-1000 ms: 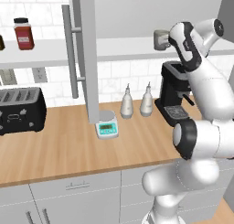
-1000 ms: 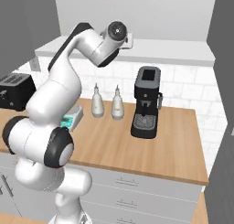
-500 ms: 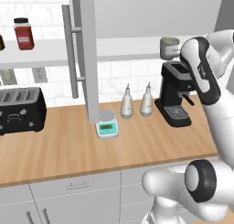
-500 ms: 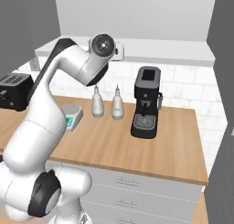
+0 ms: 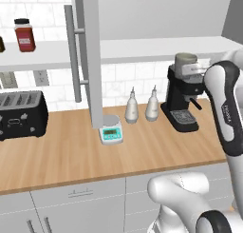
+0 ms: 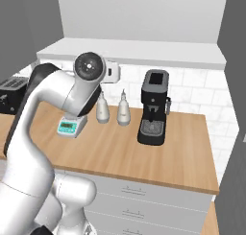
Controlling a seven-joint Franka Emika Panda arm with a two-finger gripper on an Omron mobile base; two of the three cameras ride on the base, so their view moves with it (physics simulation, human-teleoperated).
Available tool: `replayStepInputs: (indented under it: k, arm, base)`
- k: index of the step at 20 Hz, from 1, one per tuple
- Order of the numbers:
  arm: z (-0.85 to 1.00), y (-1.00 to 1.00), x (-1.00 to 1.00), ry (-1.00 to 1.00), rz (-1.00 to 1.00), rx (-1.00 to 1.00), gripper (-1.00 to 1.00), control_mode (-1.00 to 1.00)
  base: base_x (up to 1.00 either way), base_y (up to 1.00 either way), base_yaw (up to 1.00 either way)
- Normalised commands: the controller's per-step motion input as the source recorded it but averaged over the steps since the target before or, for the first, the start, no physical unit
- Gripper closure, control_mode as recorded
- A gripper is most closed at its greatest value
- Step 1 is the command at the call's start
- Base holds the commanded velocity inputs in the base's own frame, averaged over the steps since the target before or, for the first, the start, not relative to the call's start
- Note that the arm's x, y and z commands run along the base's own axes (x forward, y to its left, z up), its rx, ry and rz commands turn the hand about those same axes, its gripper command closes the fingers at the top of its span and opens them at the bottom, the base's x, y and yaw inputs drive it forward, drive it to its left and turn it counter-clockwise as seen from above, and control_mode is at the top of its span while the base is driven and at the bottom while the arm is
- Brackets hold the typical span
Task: Gather all objects into one cabinet and sort the glasses and bowls to opposite sides.
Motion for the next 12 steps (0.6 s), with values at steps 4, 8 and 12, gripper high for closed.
replayStepInputs:
  k: [4,8,12]
  arm:
    - [-0.38,0.01,-1.0,0.14,0.0,0.0,1.0,-1.0]
    - [-0.33,0.0,-0.83,0.11,0.0,-0.01,1.0,-1.0]
    - [0.0,0.0,0.0,0.0,0.0,0.0,1.0,1.0]
  base:
    - [0.0,0.0,0.0]
    - [0.0,0.0,0.0]
    - [-0.01,0.0,0.0]
